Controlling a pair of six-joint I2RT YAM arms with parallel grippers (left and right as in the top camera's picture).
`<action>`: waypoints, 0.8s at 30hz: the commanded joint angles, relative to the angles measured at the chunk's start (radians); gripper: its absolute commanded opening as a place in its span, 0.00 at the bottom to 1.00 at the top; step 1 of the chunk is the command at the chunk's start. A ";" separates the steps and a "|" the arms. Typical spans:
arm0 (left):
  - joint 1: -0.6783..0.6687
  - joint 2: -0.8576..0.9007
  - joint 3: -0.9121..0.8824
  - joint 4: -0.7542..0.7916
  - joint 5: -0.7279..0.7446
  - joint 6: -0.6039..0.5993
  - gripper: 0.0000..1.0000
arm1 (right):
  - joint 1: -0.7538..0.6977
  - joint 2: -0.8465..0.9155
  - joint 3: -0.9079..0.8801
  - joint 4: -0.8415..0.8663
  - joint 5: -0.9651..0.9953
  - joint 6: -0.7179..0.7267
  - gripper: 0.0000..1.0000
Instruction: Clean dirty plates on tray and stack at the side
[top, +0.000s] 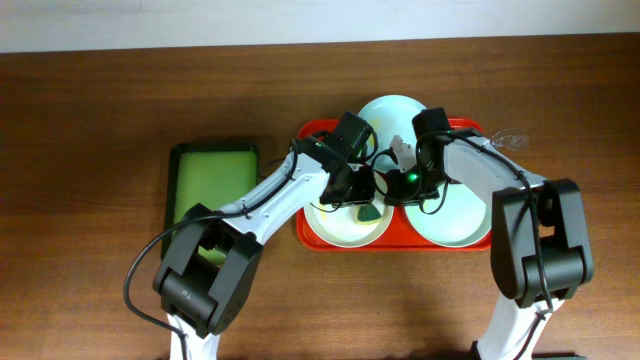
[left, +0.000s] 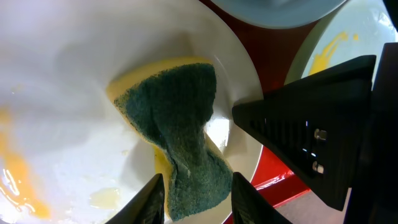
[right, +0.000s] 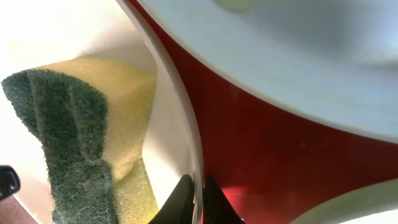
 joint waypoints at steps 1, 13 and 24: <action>-0.013 0.024 0.003 0.021 -0.027 0.011 0.36 | 0.001 0.011 -0.005 0.001 -0.012 -0.008 0.09; 0.021 0.091 0.003 0.038 0.108 0.002 0.31 | 0.001 0.011 -0.005 0.007 -0.012 -0.008 0.09; 0.020 0.091 0.006 -0.231 -0.616 -0.005 0.00 | 0.001 0.011 -0.005 0.005 -0.004 -0.008 0.09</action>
